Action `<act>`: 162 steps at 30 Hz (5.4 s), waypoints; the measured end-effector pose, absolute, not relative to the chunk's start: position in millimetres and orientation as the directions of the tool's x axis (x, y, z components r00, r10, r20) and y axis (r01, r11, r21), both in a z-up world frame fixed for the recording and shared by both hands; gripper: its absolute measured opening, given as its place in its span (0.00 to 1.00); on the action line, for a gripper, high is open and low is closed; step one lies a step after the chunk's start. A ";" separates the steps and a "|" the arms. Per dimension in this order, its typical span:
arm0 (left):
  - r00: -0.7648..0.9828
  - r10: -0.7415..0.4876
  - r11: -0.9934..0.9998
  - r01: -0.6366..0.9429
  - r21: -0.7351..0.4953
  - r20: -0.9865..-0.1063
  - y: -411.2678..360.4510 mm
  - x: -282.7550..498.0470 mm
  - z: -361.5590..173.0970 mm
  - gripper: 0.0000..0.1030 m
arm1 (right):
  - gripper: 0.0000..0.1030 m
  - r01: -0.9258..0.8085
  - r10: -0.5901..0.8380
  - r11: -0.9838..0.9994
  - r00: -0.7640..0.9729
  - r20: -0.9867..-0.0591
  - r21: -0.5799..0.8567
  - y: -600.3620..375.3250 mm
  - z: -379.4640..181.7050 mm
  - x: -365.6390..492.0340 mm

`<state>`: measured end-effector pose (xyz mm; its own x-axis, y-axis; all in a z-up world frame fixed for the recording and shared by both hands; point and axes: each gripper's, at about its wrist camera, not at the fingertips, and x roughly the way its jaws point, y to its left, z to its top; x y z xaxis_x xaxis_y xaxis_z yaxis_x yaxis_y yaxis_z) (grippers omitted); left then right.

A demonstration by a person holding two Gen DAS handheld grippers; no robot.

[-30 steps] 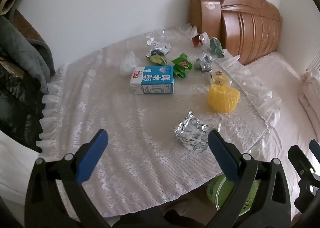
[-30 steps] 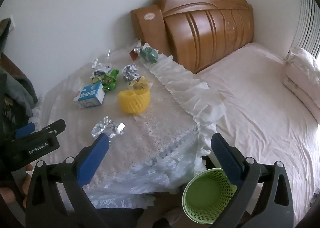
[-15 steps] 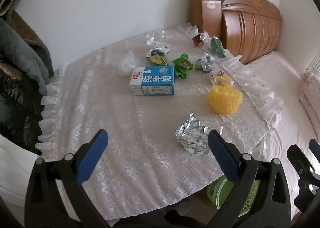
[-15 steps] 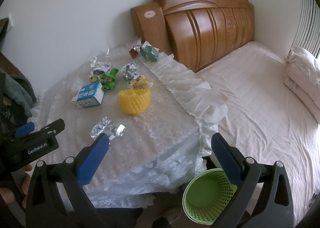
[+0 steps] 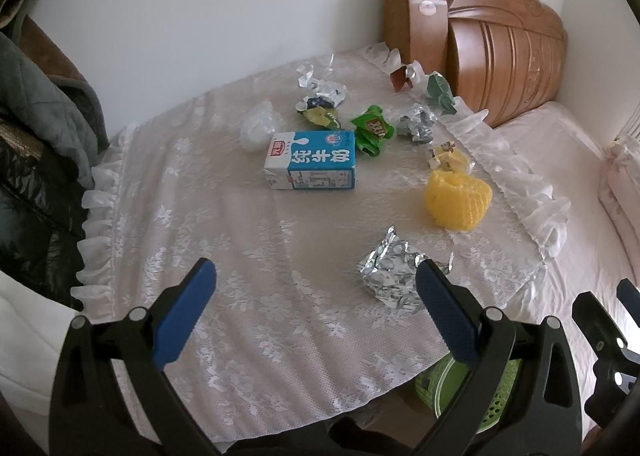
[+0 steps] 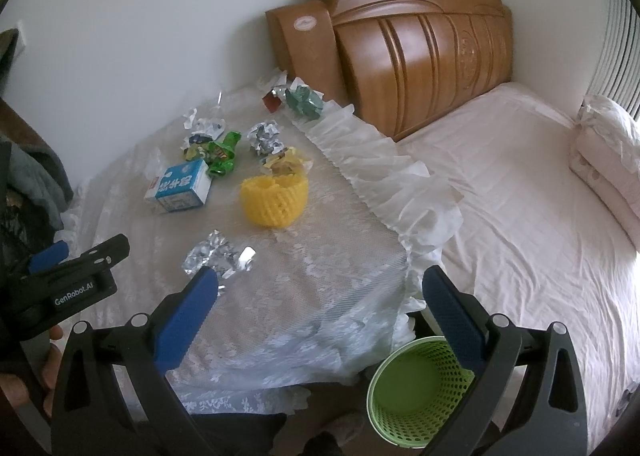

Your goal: Collect trash

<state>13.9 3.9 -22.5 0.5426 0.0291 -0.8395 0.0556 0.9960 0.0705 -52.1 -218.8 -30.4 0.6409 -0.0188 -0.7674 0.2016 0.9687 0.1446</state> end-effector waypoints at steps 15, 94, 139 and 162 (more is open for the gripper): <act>0.542 0.028 0.996 0.055 0.069 -0.840 6.9 13.5 -24.0 0.93 | 0.98 0.199 -0.024 0.971 0.639 -0.769 0.136 -214.2 -30.1 -55.1; 0.217 -0.327 0.726 0.681 -0.097 -0.920 -51.3 76.0 -138.3 0.64 | 0.98 0.468 -0.025 0.838 0.545 -0.838 0.280 -229.7 -111.3 -59.8; 0.257 -0.400 0.667 0.740 -0.087 -0.880 -82.2 -21.8 -65.5 0.64 | 0.65 0.614 -0.045 0.739 0.453 -0.890 0.276 -318.6 -165.3 -148.1; 0.042 -0.253 0.307 0.951 -0.039 -0.966 -254.1 -150.7 -160.0 0.79 | 0.98 0.795 -0.132 0.569 0.341 -0.931 0.211 -415.2 -202.8 -279.4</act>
